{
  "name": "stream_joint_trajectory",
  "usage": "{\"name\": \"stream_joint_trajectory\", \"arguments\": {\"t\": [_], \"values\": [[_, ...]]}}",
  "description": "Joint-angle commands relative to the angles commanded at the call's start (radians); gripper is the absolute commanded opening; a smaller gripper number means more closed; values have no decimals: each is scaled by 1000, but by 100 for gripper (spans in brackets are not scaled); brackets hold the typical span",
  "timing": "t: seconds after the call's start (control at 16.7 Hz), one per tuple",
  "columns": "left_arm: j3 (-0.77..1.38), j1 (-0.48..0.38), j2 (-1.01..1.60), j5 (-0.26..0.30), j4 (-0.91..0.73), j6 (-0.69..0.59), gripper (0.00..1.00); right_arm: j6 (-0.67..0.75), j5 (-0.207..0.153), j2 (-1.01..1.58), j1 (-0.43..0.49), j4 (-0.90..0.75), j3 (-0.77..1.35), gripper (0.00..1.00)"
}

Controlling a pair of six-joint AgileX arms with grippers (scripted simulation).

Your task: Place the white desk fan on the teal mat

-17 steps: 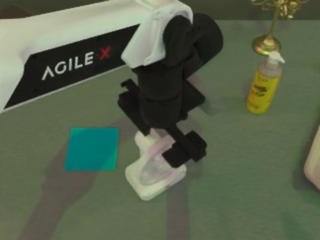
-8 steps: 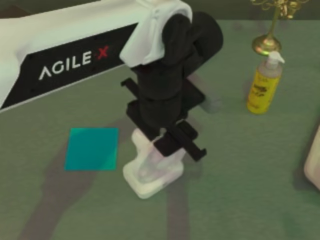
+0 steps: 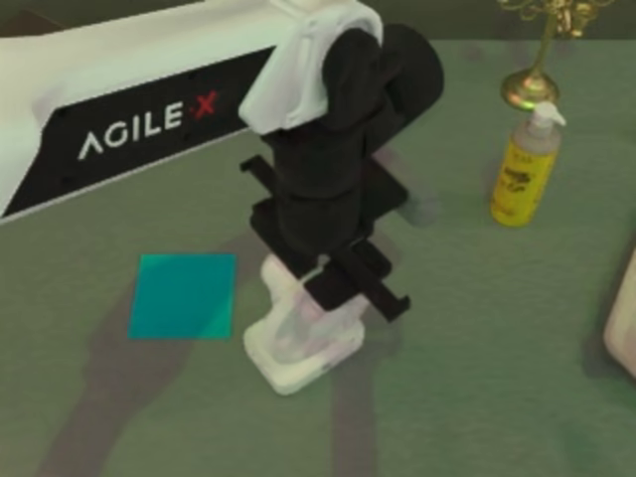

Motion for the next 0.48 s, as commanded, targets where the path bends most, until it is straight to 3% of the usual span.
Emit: {"name": "stream_joint_trajectory", "arguments": {"t": [0.48], "values": [[200, 16, 10, 0, -190, -2, 0, 0, 0, 0, 0, 0, 0, 100]]}}
